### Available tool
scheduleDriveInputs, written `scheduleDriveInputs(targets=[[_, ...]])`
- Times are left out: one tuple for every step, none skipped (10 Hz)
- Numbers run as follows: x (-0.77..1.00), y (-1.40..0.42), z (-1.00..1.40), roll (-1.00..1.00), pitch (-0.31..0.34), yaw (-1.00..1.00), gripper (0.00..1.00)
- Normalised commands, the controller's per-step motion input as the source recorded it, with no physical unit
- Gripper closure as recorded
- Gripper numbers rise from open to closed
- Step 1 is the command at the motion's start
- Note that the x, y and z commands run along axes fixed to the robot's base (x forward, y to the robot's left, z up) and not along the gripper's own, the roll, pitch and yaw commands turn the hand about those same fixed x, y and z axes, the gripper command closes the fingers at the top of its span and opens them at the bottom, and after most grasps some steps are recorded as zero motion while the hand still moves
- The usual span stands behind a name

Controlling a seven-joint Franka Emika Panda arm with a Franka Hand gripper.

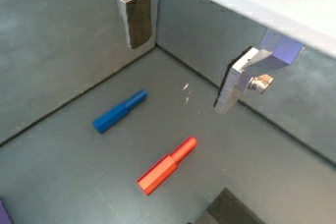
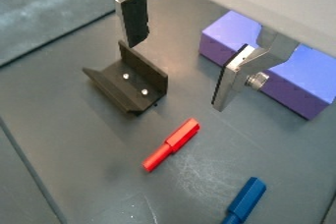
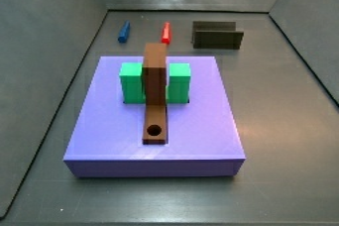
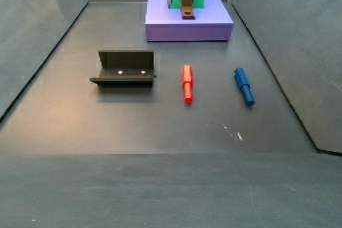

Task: Pick up the blue object. Move up. Place the blue object on the fixture. Regrasp the blue object. Move to above the board. Insert the blue object.
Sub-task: Pick up the blue object.

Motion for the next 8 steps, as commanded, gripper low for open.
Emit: scheduleDriveInputs(targets=[[0.00, -0.03, -0.02, 0.00, 0.000, 0.00, 0.00], [-0.08, -0.06, -0.21, 0.00, -0.014, 0.00, 0.00], [-0.07, -0.06, -0.20, -0.03, -0.033, 0.00, 0.00], [0.00, -0.10, -0.12, -0.06, 0.000, 0.00, 0.00], [0.04, -0.12, -0.15, -0.05, 0.000, 0.00, 0.00], [-0.64, -0.09, -0.68, 0.00, -0.250, 0.10, 0.00], [-0.65, -0.07, -0.67, 0.01, -0.267, 0.21, 0.00], [-0.52, -0.09, -0.72, 0.01, -0.241, 0.22, 0.00]])
